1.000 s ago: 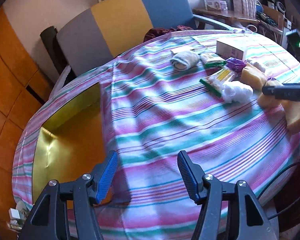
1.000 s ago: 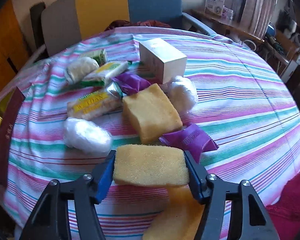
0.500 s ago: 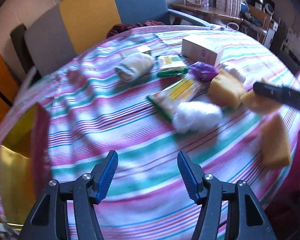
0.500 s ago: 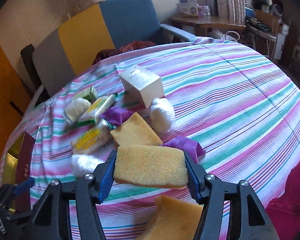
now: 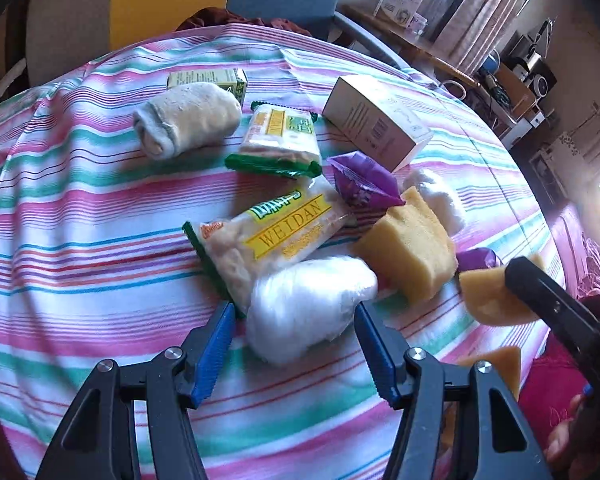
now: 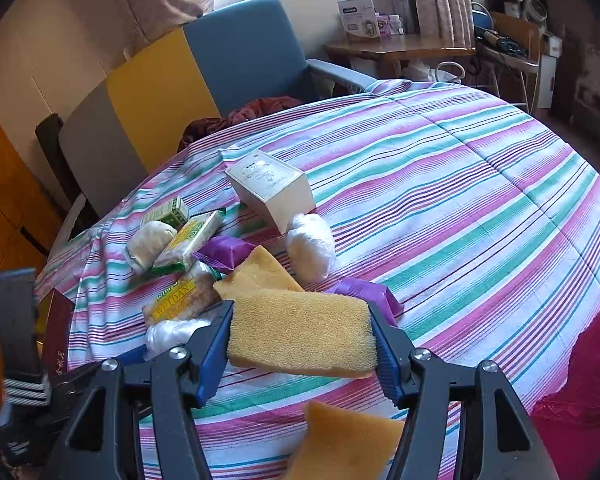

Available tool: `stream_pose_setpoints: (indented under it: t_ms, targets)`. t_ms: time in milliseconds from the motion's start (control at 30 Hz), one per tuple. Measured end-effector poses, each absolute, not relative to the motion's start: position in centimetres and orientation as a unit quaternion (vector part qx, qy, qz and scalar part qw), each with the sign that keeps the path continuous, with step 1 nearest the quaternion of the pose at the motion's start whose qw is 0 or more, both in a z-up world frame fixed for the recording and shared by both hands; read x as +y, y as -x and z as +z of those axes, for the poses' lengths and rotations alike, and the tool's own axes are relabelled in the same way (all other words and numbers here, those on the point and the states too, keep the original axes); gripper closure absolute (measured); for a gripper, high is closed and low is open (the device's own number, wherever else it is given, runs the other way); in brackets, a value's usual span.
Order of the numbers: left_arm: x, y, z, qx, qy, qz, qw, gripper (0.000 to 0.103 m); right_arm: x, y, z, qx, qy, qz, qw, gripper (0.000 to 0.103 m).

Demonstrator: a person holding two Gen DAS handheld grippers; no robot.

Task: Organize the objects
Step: 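Grasp a yellow sponge with the right gripper while the left grasps a white plastic-wrapped bundle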

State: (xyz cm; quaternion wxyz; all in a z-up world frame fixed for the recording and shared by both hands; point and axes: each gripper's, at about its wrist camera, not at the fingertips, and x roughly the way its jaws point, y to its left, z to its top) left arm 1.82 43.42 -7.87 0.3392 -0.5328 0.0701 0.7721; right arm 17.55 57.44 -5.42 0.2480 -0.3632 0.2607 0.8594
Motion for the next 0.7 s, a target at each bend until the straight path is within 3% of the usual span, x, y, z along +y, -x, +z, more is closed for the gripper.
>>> stream_pose_setpoints:
  t_ms: [167, 367, 700]
  targets:
    - [44.0, -1.6, -8.2, 0.077, 0.514, 0.786, 0.334, 0.042, 57.6, -17.6, -5.4, 0.26, 0.362, 0.859, 0.25, 0.04]
    - [43.3, -1.6, -8.6, 0.081, 0.48, 0.8, 0.35, 0.059, 57.6, -17.6, -5.3, 0.262, 0.356, 0.864, 0.242, 0.04]
    - [38.3, -4.7, -8.7, 0.12, 0.409, 0.825, 0.372, 0.067, 56.3, -17.0, -4.9, 0.244, 0.348, 0.88, 0.213, 0.04]
